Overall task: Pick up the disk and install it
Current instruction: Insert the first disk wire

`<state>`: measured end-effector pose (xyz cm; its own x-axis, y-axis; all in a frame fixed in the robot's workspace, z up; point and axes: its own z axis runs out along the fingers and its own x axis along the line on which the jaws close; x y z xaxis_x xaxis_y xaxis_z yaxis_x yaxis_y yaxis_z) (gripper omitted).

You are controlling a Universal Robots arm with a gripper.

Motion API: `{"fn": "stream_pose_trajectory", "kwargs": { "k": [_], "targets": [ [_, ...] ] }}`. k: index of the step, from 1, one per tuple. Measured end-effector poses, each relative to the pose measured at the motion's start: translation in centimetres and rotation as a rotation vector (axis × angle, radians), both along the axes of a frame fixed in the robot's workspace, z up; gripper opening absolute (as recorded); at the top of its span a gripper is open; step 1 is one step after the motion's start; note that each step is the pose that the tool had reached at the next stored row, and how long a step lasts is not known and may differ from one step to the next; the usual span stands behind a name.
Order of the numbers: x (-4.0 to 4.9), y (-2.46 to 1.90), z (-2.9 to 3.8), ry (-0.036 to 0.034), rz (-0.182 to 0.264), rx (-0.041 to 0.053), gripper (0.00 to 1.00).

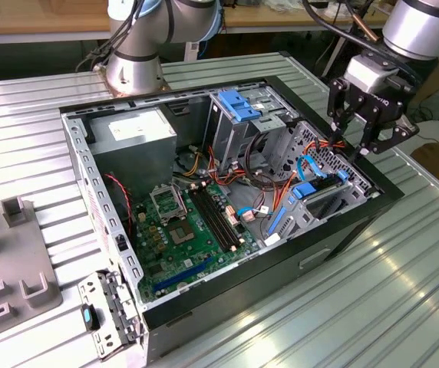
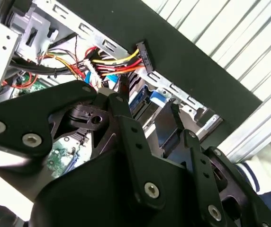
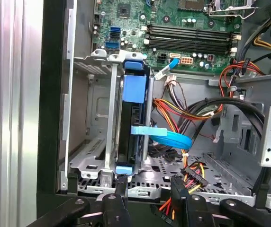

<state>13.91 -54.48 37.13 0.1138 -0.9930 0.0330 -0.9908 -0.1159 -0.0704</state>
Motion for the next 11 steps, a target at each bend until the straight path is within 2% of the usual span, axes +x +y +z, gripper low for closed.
{"fn": "stream_pose_trajectory", "kwargs": {
  "k": [4,6,9,11],
  "targets": [
    [0.05,0.00,-0.01,0.0000,0.091,0.0000,0.49],
    [0.16,0.00,-0.05,0.0000,0.157,0.0001,0.49],
    [1.19,0.02,-0.06,0.0000,0.202,0.0001,0.49],
    [1.43,0.02,-0.10,0.0000,0.247,0.0001,0.49]
  ]
}}
